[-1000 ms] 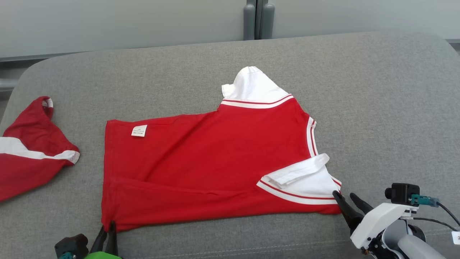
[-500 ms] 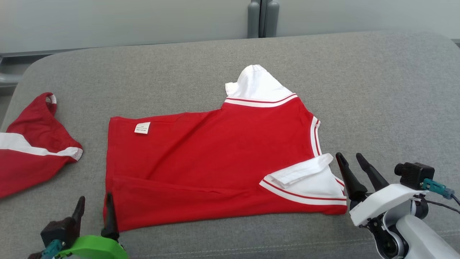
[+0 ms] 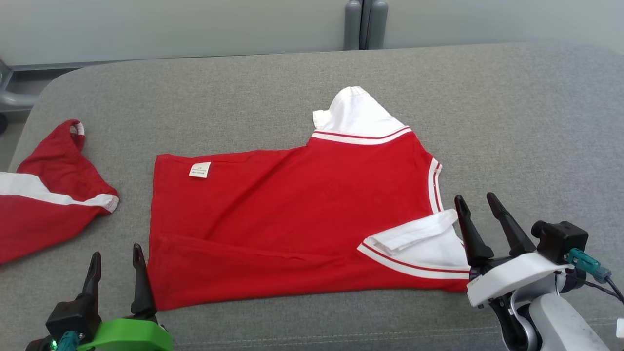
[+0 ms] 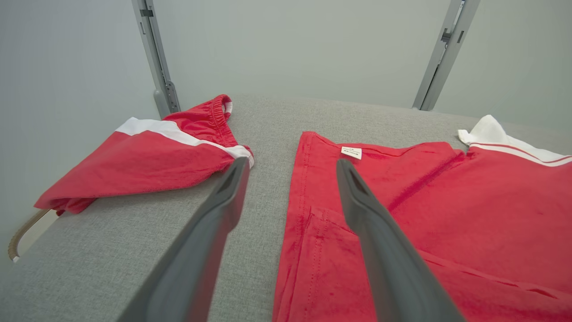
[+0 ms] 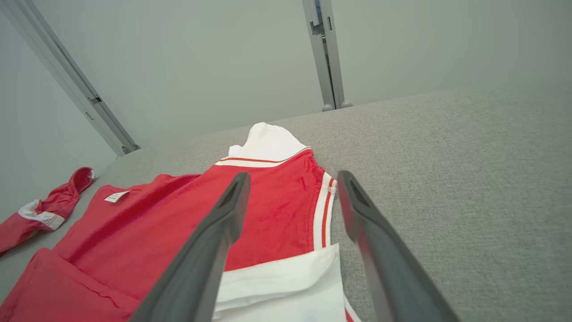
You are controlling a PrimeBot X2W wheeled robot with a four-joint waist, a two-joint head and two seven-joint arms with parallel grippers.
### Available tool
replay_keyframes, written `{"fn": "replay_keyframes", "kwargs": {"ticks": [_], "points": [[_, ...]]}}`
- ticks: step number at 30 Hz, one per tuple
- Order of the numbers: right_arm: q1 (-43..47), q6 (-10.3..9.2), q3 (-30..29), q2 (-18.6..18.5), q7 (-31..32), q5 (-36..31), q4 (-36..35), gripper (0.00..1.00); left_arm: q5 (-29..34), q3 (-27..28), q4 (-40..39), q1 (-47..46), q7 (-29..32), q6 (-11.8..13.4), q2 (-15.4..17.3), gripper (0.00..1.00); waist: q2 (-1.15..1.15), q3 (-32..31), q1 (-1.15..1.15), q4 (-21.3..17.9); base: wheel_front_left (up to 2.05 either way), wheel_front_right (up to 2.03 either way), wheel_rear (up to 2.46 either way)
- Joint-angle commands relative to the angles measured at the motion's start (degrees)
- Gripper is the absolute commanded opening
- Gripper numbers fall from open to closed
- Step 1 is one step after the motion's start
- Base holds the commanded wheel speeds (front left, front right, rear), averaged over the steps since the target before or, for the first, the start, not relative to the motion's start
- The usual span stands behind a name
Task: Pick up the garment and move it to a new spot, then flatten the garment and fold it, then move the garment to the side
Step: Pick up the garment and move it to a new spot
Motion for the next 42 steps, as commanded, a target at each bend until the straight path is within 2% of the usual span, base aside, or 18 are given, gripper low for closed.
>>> {"fn": "replay_keyframes", "kwargs": {"ticks": [1,7,14,21,34,42], "points": [[0.8,-0.04,-0.2,0.4,-0.2,-0.8,-0.4,1.00,0.6,0.4,-0.3,0.8,-0.2,-0.4,-0.5,1.00,0.00,0.2,0.00,0.1,0.00,0.00,0.00],[-0.5,-0.04,-0.2,0.8,-0.2,-1.8,-0.2,1.00,2.0,0.2,1.8,-2.0,-0.2,-2.5,-0.9,1.00,0.00,1.1,0.00,-0.3,0.00,0.00,0.00],[-5.4,-0.04,1.4,0.9,-0.2,-3.2,0.1,1.00,2.8,-0.7,7.0,-9.3,-0.2,-5.1,1.7,1.00,0.00,3.0,0.00,-1.5,0.00,0.00,0.00],[-9.3,-0.04,2.6,1.4,-0.2,-4.0,0.7,1.00,0.9,-2.3,15.4,-17.8,1.5,-7.0,4.1,1.00,0.00,5.8,0.00,-2.6,0.00,0.00,0.00],[-12.9,-0.04,3.1,2.7,-0.2,-4.8,0.6,1.00,-5.7,-3.8,34.5,-35.4,2.4,-8.0,9.5,1.00,0.00,13.3,0.00,-7.0,0.00,0.00,0.00],[-13.6,-0.04,2.8,3.1,-0.2,-5.1,-0.1,1.00,-7.3,-5.6,43.8,-41.9,2.0,-8.0,12.3,1.00,0.00,16.2,0.00,-9.2,0.00,0.00,0.00]]}}
